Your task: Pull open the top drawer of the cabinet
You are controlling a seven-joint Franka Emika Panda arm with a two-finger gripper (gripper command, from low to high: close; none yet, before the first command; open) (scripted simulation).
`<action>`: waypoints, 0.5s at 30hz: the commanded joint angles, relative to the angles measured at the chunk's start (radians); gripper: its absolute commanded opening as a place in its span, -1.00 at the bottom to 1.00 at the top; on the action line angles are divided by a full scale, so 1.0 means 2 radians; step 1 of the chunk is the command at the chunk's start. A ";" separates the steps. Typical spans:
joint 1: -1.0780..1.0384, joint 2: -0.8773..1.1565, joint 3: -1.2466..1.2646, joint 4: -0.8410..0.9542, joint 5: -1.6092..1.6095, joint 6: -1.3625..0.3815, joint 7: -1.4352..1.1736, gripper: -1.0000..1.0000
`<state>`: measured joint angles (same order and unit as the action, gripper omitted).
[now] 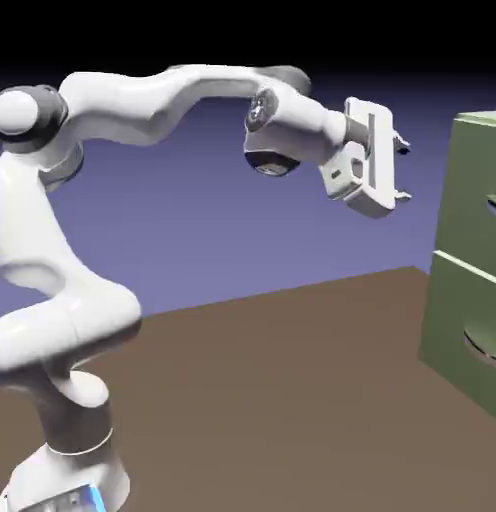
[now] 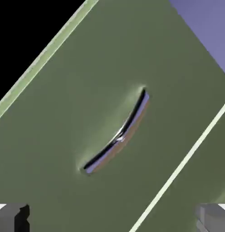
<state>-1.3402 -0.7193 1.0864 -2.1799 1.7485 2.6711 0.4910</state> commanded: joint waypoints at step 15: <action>-0.252 -0.028 0.203 0.118 0.326 -0.068 -0.047 0.00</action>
<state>-1.8446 -0.7750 1.4918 -1.9448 2.4009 2.5346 0.3977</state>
